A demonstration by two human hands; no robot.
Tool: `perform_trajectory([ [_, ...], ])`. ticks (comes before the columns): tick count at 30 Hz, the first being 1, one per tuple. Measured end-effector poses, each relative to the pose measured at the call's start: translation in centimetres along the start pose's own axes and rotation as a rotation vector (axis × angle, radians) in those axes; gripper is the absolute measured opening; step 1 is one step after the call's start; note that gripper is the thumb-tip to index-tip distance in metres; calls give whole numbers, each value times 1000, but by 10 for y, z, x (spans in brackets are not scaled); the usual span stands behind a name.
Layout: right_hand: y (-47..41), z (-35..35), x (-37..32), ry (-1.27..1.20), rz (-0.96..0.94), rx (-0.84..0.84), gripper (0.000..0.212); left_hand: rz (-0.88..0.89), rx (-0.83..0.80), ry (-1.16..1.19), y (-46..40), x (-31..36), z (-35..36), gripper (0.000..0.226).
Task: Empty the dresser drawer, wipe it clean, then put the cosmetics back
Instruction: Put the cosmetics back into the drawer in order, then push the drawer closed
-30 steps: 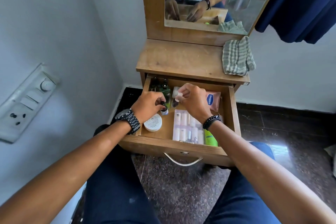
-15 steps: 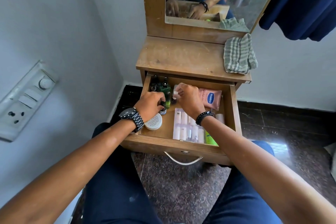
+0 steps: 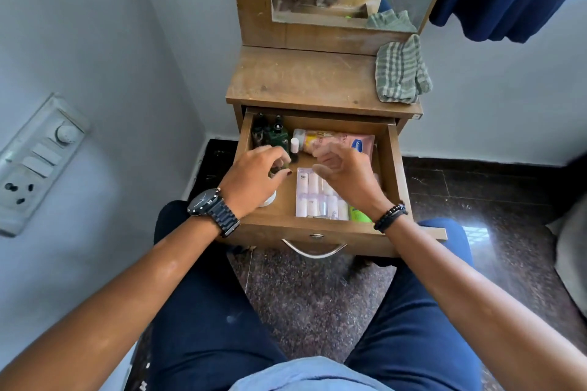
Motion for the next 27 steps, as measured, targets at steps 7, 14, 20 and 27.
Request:
perform_trajectory([
  [7,64,-14,4,221,-197,-283,56,228,-136,-79,55,13,17,64],
  [14,81,-14,19,535,-427,-176,72,504,-77,-368,61,6,34,89],
  [20,56,-12,23,520,-466,-101,80,507,31,-394,35,4,34,95],
  [27,1,-9,28,527,-488,-13,85,436,66,-437,-19,-8,43,99],
])
Point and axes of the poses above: each hand's wrist, its own y-axis away from the middle knuckle, its own z-axis out of the palm, x = y × z, the point moved 6 cm from there along -y, towards the middle knuckle, and after that the axes turned 12 degrees about x, right-handed, at the moved point
